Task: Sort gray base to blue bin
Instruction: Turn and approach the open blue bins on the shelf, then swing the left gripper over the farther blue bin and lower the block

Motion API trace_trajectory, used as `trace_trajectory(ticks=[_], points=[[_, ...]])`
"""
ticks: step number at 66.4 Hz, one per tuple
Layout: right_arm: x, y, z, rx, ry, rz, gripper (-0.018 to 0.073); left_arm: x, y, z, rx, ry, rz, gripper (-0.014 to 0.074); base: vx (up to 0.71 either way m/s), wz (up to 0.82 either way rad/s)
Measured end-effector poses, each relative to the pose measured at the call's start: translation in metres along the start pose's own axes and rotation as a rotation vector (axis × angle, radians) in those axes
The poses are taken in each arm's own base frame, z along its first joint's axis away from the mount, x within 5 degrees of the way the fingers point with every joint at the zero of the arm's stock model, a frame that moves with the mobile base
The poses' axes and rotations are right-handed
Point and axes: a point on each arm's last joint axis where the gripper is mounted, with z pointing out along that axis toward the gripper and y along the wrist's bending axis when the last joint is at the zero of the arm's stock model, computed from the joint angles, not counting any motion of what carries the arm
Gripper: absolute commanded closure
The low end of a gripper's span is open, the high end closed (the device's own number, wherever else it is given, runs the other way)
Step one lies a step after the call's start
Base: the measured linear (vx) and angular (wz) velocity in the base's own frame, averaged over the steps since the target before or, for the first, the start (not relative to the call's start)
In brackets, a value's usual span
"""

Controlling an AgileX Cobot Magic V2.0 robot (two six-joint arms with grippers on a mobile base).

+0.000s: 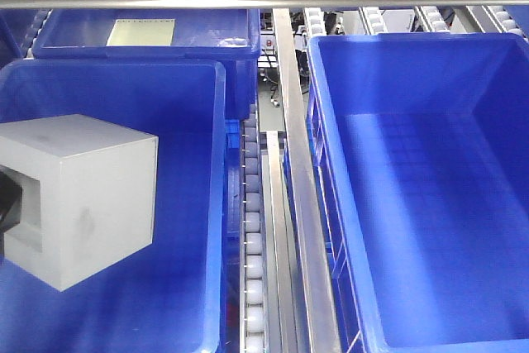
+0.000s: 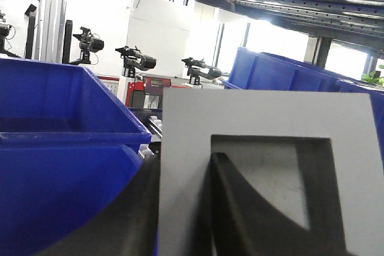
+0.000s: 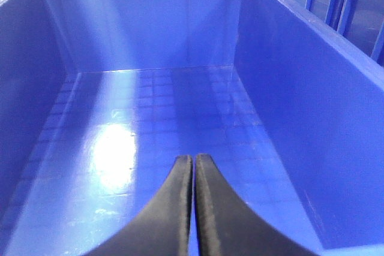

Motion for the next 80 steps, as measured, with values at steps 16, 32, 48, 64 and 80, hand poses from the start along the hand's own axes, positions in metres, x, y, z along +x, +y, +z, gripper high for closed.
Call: trace_trajectory(ticks=[16,32,48,64,80], points=[[0.0,0.0,0.0,0.0,0.0,0.0,0.0564,0.0,0.0,0.0,0.0,0.0,0.0,0.0594,0.0,0.0],[0.0,0.0,0.0,0.0,0.0,0.0,0.0564,0.0,0.0,0.0,0.0,0.0,0.0,0.0594,0.0,0.0],[0.0,0.0,0.0,0.0,0.0,0.0,0.0564,0.0,0.0,0.0,0.0,0.0,0.0,0.0594,0.0,0.0],[0.0,0.0,0.0,0.0,0.0,0.0,0.0564,-0.01,-0.005,0.008,0.017,0.039,-0.018,0.0594,0.0,0.0],[0.0,0.0,0.0,0.0,0.0,0.0,0.0564,-0.029,-0.042,0.057,0.244,0.112,0.083,0.0594,0.0,0.0]])
